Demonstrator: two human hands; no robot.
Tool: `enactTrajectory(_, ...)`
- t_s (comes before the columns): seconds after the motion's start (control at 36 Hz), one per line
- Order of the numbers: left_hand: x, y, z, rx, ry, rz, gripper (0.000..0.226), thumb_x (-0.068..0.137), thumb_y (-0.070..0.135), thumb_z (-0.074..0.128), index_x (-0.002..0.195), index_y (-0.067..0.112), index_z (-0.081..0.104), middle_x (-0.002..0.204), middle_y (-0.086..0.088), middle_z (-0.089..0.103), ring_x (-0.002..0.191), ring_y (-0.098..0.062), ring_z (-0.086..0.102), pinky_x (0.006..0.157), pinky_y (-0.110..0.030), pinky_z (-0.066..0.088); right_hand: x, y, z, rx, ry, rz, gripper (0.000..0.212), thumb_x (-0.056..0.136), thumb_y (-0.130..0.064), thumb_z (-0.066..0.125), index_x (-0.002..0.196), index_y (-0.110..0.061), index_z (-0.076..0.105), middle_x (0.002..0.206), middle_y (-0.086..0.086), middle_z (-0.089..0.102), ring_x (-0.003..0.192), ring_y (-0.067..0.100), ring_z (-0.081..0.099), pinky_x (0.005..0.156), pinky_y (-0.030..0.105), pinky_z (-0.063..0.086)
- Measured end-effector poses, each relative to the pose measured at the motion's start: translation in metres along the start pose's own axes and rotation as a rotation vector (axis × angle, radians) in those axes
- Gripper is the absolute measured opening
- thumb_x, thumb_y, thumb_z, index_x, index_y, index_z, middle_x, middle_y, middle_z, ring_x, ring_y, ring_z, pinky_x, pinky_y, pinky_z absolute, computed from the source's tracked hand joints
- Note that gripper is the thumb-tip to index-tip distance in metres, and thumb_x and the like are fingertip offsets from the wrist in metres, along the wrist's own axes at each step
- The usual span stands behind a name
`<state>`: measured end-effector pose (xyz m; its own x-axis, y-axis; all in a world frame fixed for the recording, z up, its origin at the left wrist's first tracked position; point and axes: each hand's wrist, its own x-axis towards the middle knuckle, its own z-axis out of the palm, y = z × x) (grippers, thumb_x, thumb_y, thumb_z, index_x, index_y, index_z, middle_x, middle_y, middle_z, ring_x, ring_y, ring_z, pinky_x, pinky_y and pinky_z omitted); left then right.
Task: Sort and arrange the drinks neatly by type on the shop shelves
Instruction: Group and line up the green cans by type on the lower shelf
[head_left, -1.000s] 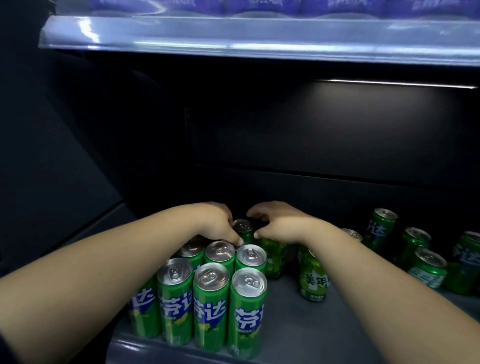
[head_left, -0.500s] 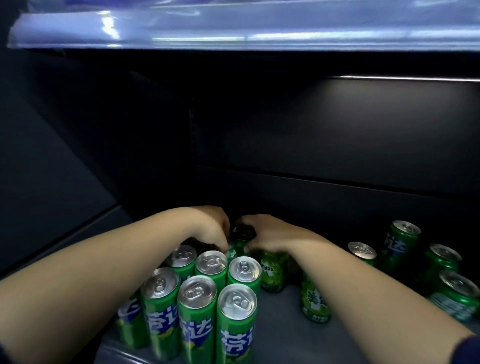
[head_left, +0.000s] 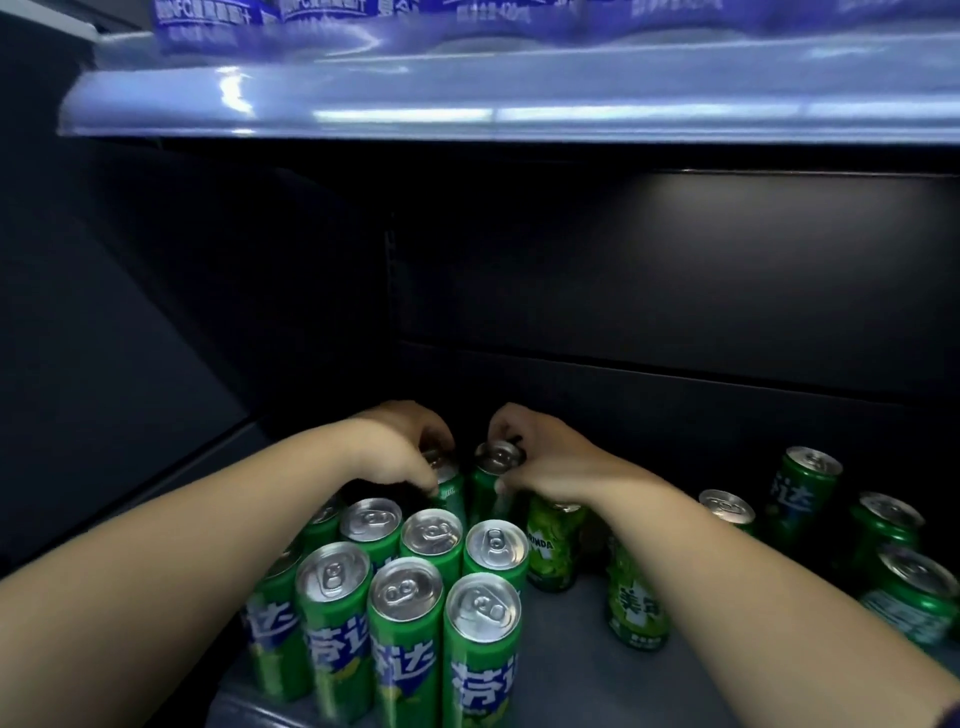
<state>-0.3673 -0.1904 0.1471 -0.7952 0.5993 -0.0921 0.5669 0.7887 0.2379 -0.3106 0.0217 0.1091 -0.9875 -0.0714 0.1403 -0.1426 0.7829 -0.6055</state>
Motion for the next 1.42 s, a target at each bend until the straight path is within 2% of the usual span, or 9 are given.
enactTrajectory(0.22, -0.025, 0.015, -0.048, -0.258, 0.175, 0.171, 0.061, 0.063, 0.026, 0.086, 0.117, 0.036, 0.059, 0.112, 0.011, 0.069, 0.101, -0.010, 0.066, 0.091, -0.032, 0.055, -0.047, -0.048, -0.060, 0.066, 0.202, -0.024, 0.049, 0.063, -0.022, 0.084, 0.100, -0.040, 0.057, 0.105, -0.013, 0.068, 0.102, 0.010, 0.067, 0.091, 0.043, 0.056)
enactTrajectory(0.31, -0.041, 0.034, -0.058, -0.379, 0.208, 0.275, 0.058, 0.048, 0.043, 0.080, 0.102, 0.042, 0.060, 0.104, 0.012, 0.070, 0.094, -0.010, 0.068, 0.086, -0.036, 0.057, -0.079, -0.065, -0.079, 0.059, 0.313, -0.035, 0.047, 0.068, -0.017, 0.085, 0.103, -0.035, 0.059, 0.101, -0.014, 0.069, 0.096, 0.005, 0.066, 0.085, 0.033, 0.055)
enactTrajectory(0.39, -0.056, 0.060, -0.060, -0.447, 0.206, 0.392, 0.051, 0.057, 0.032, 0.085, 0.100, 0.038, 0.060, 0.101, 0.006, 0.070, 0.090, -0.015, 0.068, 0.079, -0.036, 0.056, -0.115, -0.074, -0.092, 0.066, 0.405, -0.065, 0.044, 0.073, -0.011, 0.086, 0.105, -0.028, 0.061, 0.103, -0.013, 0.068, 0.095, 0.002, 0.066, 0.079, 0.023, 0.053)
enactTrajectory(0.5, -0.072, 0.095, -0.050, -0.525, 0.154, 0.513, 0.057, 0.051, 0.037, 0.081, 0.104, 0.028, 0.061, 0.093, -0.004, 0.074, 0.088, -0.030, 0.069, 0.076, -0.047, 0.055, -0.163, -0.068, -0.097, 0.061, 0.465, -0.034, 0.045, 0.073, -0.014, 0.087, 0.105, -0.030, 0.059, 0.108, -0.010, 0.069, 0.101, 0.011, 0.067, 0.084, 0.038, 0.057)
enactTrajectory(0.61, -0.080, 0.130, -0.026, -0.558, 0.102, 0.558, 0.056, 0.050, 0.036, 0.083, 0.101, 0.027, 0.060, 0.088, -0.002, 0.074, 0.075, -0.018, 0.067, 0.073, -0.050, 0.056, -0.210, -0.055, -0.095, 0.051, 0.478, 0.036, 0.043, 0.070, -0.024, 0.085, 0.101, -0.036, 0.057, 0.107, -0.010, 0.069, 0.094, 0.037, 0.066, 0.077, 0.051, 0.057)
enactTrajectory(0.81, -0.078, 0.191, 0.033, -0.478, 0.038, 0.543, 0.049, 0.058, 0.035, 0.089, 0.096, 0.032, 0.058, 0.084, 0.001, 0.072, 0.070, -0.015, 0.067, 0.069, -0.044, 0.057, -0.276, -0.003, -0.095, 0.012, 0.413, 0.241, 0.041, 0.073, -0.014, 0.087, 0.098, -0.031, 0.059, 0.101, -0.011, 0.067, 0.085, 0.010, 0.064, 0.079, 0.037, 0.056)
enactTrajectory(1.0, -0.070, 0.241, 0.098, -0.398, 0.067, 0.407, 0.051, 0.055, 0.048, 0.083, 0.092, 0.033, 0.052, 0.081, 0.000, 0.070, 0.074, -0.024, 0.068, 0.065, -0.044, 0.055, -0.323, 0.057, -0.095, -0.011, 0.344, 0.344, 0.039, 0.079, -0.016, 0.084, 0.101, -0.031, 0.055, 0.092, -0.019, 0.057, 0.068, -0.003, 0.050, 0.059, 0.012, 0.039)
enactTrajectory(1.17, -0.077, 0.271, 0.140, -0.357, 0.144, 0.290, 0.053, 0.058, 0.055, 0.083, 0.092, 0.031, 0.050, 0.072, 0.000, 0.069, 0.067, -0.017, 0.067, 0.060, -0.043, 0.053, -0.346, 0.101, -0.090, 0.074, 0.305, 0.345, 0.042, 0.077, -0.024, 0.083, 0.101, -0.043, 0.054, 0.113, -0.018, 0.063, 0.091, 0.008, 0.062, 0.082, 0.034, 0.053)
enactTrajectory(1.42, -0.098, 0.280, 0.195, -0.529, 0.339, 0.193, 0.064, 0.061, 0.061, 0.082, 0.109, 0.038, 0.048, 0.099, 0.013, 0.056, 0.090, -0.002, 0.057, 0.072, -0.025, 0.046, -0.369, 0.133, -0.054, 0.258, 0.409, 0.289, 0.054, 0.078, -0.034, 0.082, 0.119, -0.053, 0.051, 0.128, -0.022, 0.060, 0.120, -0.002, 0.055, 0.104, 0.031, 0.047)
